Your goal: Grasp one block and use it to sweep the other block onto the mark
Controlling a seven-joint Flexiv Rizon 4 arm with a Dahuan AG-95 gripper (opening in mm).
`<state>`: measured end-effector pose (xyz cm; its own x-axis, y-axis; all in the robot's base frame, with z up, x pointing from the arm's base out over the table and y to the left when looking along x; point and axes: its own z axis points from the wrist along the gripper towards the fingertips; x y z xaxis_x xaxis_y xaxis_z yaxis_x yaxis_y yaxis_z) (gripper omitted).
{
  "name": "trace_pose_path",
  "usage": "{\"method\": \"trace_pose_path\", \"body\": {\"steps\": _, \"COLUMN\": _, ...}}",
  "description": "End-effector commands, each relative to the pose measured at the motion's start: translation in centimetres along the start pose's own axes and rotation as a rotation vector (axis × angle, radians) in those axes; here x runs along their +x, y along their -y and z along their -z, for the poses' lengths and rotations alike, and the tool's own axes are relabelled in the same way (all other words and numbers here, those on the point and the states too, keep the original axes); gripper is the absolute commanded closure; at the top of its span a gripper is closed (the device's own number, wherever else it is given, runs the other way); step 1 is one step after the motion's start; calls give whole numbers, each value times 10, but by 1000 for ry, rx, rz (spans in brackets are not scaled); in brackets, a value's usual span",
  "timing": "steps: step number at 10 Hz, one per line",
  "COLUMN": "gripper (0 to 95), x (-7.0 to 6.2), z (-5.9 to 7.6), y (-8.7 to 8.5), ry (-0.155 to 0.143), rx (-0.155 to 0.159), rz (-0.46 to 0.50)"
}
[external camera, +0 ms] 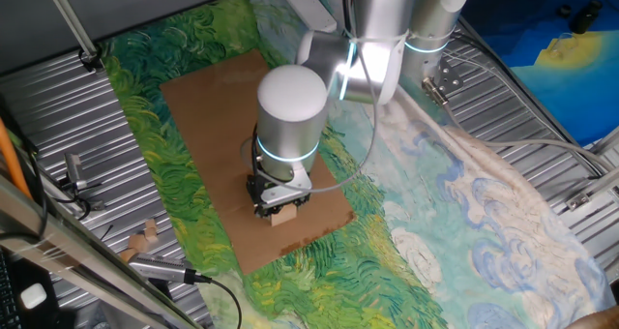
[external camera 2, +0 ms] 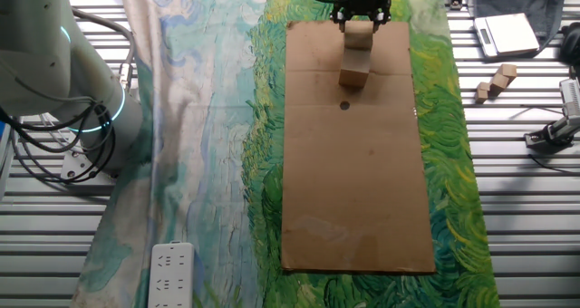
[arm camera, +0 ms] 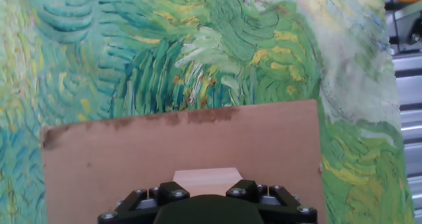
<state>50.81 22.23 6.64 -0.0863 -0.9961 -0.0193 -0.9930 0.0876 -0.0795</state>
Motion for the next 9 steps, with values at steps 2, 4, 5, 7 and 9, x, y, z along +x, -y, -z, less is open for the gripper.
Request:
{"method": "trace_pose_path", "body": {"steps": 2, "gripper": 950, "x": 7, "z": 5, "y": 0, "ry": -6, "rx": -1, "rz": 16}}
{"method": "trace_pose_path", "body": {"steps": 4, "gripper": 950, "x": 14, "z": 9, "y": -1, "ry": -10, "rx": 1, "rz": 33}}
{"method": "trace_pose_path", "body": {"steps": 5, "gripper": 950, "x": 15, "z": 11, "y": -1, "ry": -10, "rx": 1, "rz": 37}}
{"method": "trace_pose_path", "body": {"steps": 7, "gripper": 950, "x": 16, "z": 11, "y": -2, "ry": -9, "rx": 1, "rz": 42}}
{"method": "trace_pose_path", "body": {"steps": 9, "gripper": 950, "x": 16, "z": 11, "y": -2, "ry": -12, "rx": 1, "rz": 29}}
